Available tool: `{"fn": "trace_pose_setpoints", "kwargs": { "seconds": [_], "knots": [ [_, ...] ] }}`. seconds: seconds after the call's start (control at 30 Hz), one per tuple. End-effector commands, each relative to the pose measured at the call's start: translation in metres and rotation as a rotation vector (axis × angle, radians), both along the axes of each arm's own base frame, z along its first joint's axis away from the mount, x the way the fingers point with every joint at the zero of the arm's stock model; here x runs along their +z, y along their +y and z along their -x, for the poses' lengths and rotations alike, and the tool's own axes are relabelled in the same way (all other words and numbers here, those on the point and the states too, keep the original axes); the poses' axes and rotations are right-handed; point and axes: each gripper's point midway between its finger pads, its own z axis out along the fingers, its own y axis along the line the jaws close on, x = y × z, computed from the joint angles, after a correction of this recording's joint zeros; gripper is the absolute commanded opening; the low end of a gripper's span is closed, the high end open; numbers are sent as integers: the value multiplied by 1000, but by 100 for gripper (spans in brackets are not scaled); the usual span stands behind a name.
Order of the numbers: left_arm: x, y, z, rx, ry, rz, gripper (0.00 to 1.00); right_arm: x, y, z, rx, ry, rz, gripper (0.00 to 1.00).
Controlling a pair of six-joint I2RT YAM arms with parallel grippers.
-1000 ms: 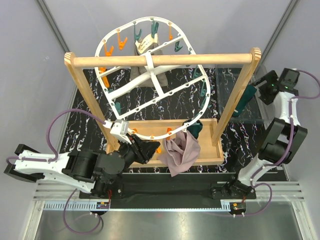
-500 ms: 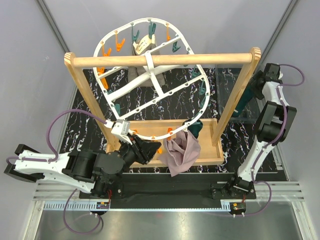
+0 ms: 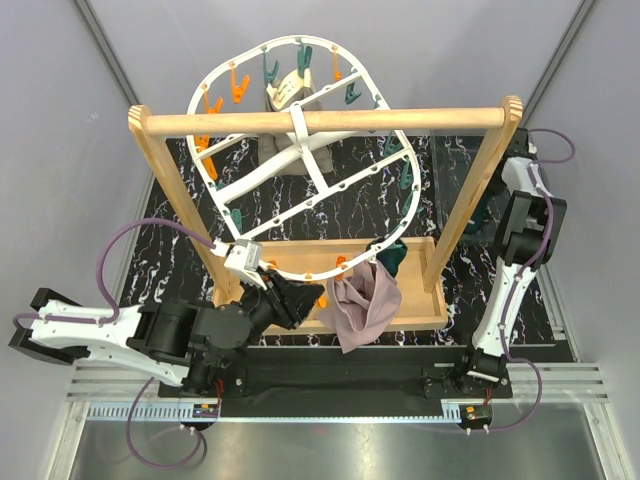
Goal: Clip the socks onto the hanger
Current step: Pick up the sock from the bin.
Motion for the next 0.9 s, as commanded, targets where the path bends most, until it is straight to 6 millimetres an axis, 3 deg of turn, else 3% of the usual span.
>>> {"fn": "trace_pose_setpoints", "kwargs": {
  "seconds": [0.0,0.07,0.13,0.17,0.23,0.27,0.33,0.37,0.43,0.47,0.53,0.57,0.6,0.63,0.7,0.73,0.8,0.83,0.87],
  "knots": [
    [-10,-6,7,-32,18,-26,0,21,-14,-10,-26,-14,73,38],
    [-11,-7,7,-33,19,-28,0,15,-15,-9,-21,11,77,23],
    [-10,-7,7,-32,20,-27,0,26,-17,-14,-13,4,90,15],
    [-11,-7,7,-32,20,-30,0,30,-17,-12,-15,12,86,4],
    [-13,-7,7,-30,23,-29,0,49,-16,-15,-21,-27,87,0],
    [-12,-7,7,-31,24,-24,0,73,-14,-16,-23,-78,81,0],
    [-13,-7,7,-32,27,-24,0,97,-11,-14,-33,-127,75,0],
    [-13,-8,8,-34,26,-23,0,124,-8,-12,-32,-175,76,0],
    [-12,-9,7,-35,23,-23,0,143,-4,-5,-24,-203,74,0],
    [-9,-8,7,-34,22,-17,0,170,-1,1,-19,-252,81,0],
    [-9,-8,7,-37,19,-15,0,181,3,13,-17,-261,83,0],
    [-8,-8,7,-36,19,-10,0,206,5,21,-11,-308,93,0],
    [-7,-8,7,-37,19,-7,0,207,10,29,4,-305,90,0],
    [-9,-8,7,-36,17,-13,0,234,15,38,19,-359,98,0],
    [-7,-6,7,-36,19,-7,0,252,28,50,74,-401,83,0],
    [-7,-6,6,-33,18,-9,0,284,37,64,104,-467,84,0],
    [-7,-5,7,-34,18,-6,0,303,51,82,157,-513,79,0],
    [-7,-4,6,-30,18,-4,0,339,59,104,168,-592,99,0],
    [-8,-4,6,-27,21,-4,0,347,67,116,191,-618,94,0]
  ]
}}
